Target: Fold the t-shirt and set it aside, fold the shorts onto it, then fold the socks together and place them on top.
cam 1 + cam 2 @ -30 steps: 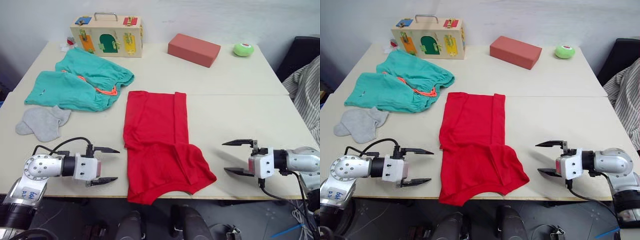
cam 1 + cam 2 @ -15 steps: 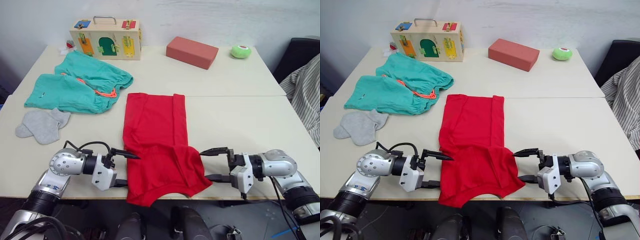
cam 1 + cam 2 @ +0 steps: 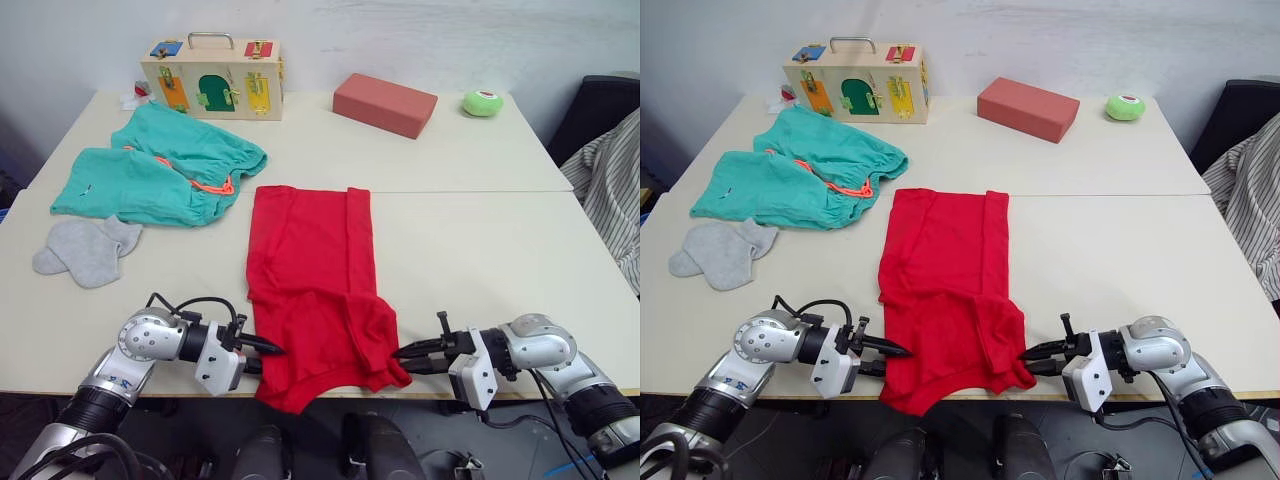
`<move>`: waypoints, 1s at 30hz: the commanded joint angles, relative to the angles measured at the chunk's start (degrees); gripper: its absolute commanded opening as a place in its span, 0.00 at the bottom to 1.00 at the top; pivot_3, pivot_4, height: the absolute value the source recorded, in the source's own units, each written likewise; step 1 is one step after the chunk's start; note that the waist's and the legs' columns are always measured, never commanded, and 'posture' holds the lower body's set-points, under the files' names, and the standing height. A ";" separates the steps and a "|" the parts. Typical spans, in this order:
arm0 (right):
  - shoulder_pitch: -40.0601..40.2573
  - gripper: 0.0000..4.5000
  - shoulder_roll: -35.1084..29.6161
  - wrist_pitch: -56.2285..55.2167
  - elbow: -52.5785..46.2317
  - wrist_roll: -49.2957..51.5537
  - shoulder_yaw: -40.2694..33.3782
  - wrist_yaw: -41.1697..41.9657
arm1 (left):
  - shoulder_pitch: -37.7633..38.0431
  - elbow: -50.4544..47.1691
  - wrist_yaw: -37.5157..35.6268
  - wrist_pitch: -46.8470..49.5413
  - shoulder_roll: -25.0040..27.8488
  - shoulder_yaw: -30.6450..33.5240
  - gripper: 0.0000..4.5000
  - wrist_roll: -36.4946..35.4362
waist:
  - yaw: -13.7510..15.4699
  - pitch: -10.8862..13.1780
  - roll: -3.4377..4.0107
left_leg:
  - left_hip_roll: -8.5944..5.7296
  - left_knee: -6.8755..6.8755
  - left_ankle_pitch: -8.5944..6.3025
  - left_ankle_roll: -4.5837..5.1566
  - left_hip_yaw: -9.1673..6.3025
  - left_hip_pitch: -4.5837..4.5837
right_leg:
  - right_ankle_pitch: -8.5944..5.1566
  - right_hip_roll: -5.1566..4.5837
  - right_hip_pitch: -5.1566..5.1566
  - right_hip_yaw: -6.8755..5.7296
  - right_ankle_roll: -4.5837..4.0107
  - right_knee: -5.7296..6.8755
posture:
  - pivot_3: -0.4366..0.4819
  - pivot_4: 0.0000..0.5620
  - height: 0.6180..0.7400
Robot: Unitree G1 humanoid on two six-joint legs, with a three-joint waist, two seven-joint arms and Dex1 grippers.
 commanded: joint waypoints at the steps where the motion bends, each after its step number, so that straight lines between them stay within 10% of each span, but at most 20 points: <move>1: 1.45 0.00 -1.84 3.31 -3.15 1.17 -0.08 -0.30 | 1.79 -0.39 0.12 1.93 0.61 -0.61 0.01 -0.05 | -0.01 0.02 0.04 | 0.00 0.00 0.00 0.01 -0.01 0.01 | 0.00 -0.01 0.00 0.00 0.00 0.02 | 0.48 0.27 1.00; 19: 24.72 0.00 -15.80 35.21 -34.54 20.57 -9.36 7.65 | 22.80 -21.99 -3.65 21.45 11.03 11.03 0.01 -17.09 | 1.32 0.19 0.20 | 0.02 -0.16 -0.19 -0.30 -0.07 -0.18 | -0.13 0.04 -0.23 -0.04 -0.05 -0.11 | 0.48 0.27 1.00; 30: 13.21 0.00 -12.15 66.86 -41.30 36.89 -15.86 0.26 | 18.43 -28.31 5.20 55.04 11.13 20.37 0.01 -37.14 | 1.26 0.37 0.02 | 0.04 -0.16 -0.04 -0.04 -0.14 -0.34 | -0.13 0.05 -0.32 -0.05 -0.04 -0.13 | 0.48 0.27 1.00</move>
